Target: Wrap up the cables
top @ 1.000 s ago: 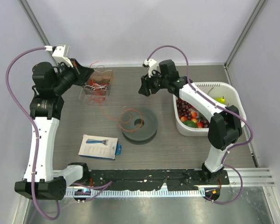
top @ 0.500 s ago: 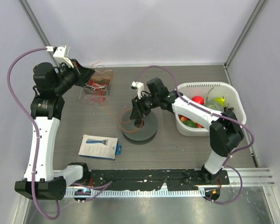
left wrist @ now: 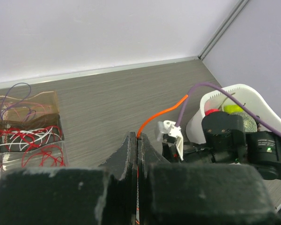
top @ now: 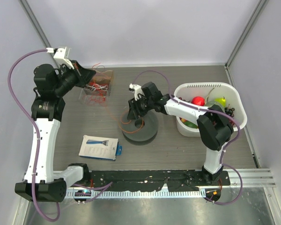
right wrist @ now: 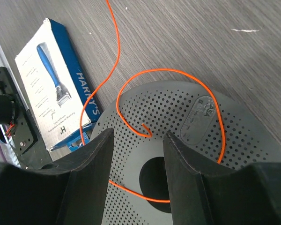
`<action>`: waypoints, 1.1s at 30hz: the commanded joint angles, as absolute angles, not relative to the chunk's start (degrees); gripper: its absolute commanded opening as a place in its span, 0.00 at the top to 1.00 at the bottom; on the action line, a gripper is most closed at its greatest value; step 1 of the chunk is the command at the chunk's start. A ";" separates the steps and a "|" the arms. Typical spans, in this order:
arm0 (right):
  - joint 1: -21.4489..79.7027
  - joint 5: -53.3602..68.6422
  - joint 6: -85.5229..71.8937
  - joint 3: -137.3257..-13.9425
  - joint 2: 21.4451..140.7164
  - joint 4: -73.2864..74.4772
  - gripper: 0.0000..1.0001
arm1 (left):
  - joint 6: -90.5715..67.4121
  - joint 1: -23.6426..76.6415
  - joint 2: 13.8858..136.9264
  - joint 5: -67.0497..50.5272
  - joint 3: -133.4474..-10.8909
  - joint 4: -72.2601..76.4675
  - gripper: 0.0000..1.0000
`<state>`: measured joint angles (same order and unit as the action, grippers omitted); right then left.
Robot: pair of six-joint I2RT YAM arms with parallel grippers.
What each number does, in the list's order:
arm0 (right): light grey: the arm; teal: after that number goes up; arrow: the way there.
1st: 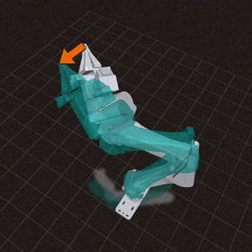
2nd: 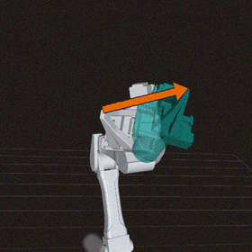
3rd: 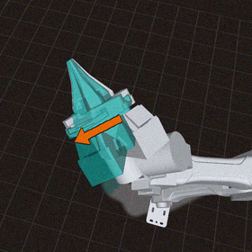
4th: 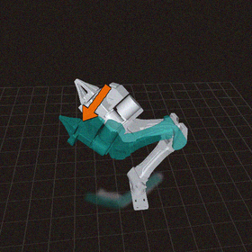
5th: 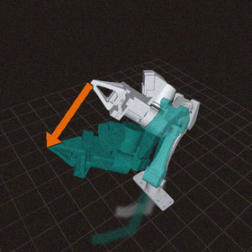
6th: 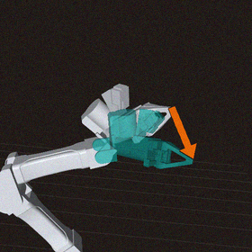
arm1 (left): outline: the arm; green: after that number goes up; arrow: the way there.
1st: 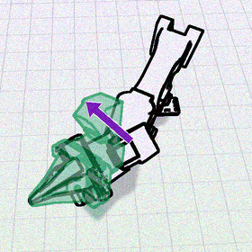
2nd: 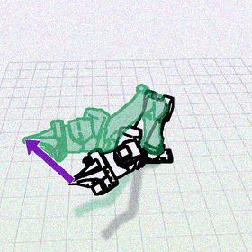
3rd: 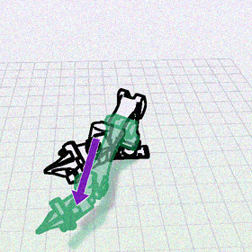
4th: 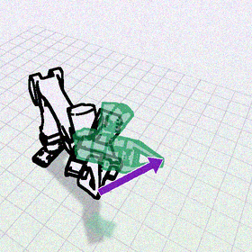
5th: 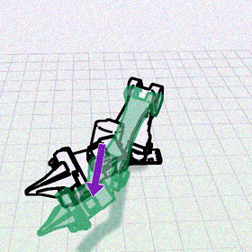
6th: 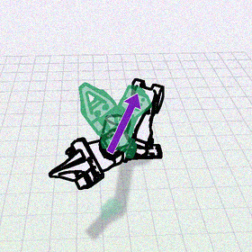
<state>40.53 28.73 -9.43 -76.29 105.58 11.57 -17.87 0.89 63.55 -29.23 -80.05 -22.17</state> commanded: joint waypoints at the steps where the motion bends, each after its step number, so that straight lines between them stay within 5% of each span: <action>1: 41.92 27.07 -10.55 -78.66 106.70 8.44 0.49 | -18.63 0.97 61.61 -30.41 -79.54 -18.02 1.00; 10: 42.19 28.74 -14.24 -79.10 110.21 7.21 0.61 | -20.12 0.97 61.00 -30.15 -77.96 -16.17 1.00; 15: 40.52 30.75 -14.42 -82.78 108.73 8.96 0.99 | -19.69 0.97 61.17 -29.27 -77.87 -17.48 1.00; 23: 21.57 33.49 -17.31 -99.92 100.65 16.43 0.99 | -20.38 -2.17 62.66 -22.06 -77.08 -20.48 1.00; 33: -7.09 21.89 -18.46 -108.62 95.80 13.72 0.99 | -22.24 -12.21 65.48 -21.71 -79.19 -19.51 1.00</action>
